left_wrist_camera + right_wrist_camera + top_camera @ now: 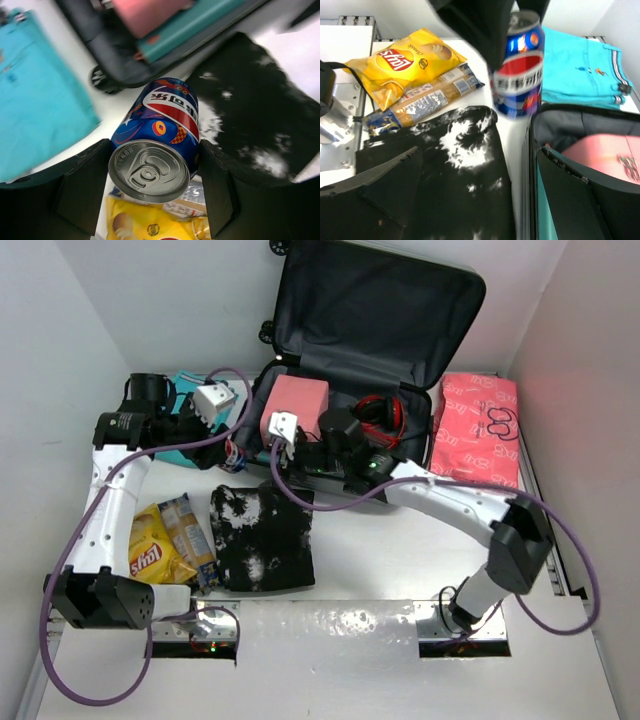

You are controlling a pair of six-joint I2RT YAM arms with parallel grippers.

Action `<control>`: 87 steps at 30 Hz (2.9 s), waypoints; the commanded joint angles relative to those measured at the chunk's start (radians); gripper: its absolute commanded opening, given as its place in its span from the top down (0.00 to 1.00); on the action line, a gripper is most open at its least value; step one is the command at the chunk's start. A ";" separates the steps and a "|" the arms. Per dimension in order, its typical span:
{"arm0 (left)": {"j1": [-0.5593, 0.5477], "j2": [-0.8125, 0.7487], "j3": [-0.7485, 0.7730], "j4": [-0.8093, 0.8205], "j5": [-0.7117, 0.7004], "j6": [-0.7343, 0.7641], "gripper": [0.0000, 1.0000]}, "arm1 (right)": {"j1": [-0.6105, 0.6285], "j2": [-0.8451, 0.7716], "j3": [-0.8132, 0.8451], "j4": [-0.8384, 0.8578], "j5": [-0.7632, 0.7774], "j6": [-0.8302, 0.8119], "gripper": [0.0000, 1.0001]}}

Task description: Pack the luggage

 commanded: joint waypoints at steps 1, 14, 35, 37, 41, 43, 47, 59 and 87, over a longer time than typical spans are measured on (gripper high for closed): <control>-0.035 -0.011 0.067 -0.002 0.163 0.075 1.00 | -0.009 0.069 0.087 0.120 -0.068 -0.045 0.05; -0.104 0.021 0.111 -0.007 0.228 0.050 1.00 | 0.017 0.235 0.172 0.201 -0.073 -0.020 0.03; -0.104 0.035 0.119 0.049 0.231 -0.065 1.00 | 0.016 0.237 0.086 0.433 0.064 0.185 1.00; -0.104 0.038 0.116 0.102 0.162 -0.147 0.43 | 0.014 0.198 0.090 0.358 0.122 0.205 1.00; -0.104 0.051 0.159 0.254 -0.013 -0.403 0.00 | -0.021 0.149 0.147 0.145 0.301 0.343 1.00; -0.103 0.066 0.206 0.287 -0.100 -0.489 0.00 | -0.043 0.107 0.123 0.125 0.398 0.452 1.00; -0.095 0.115 0.286 0.295 -0.225 -0.606 0.00 | -0.173 0.060 0.115 0.051 0.472 0.667 1.00; -0.089 0.123 0.136 0.300 -0.467 -0.583 0.00 | -0.455 0.181 0.274 -0.427 0.587 0.675 1.00; -0.089 0.103 0.015 0.331 -0.542 -0.479 0.00 | -0.391 0.257 0.126 -0.659 0.455 -0.457 0.45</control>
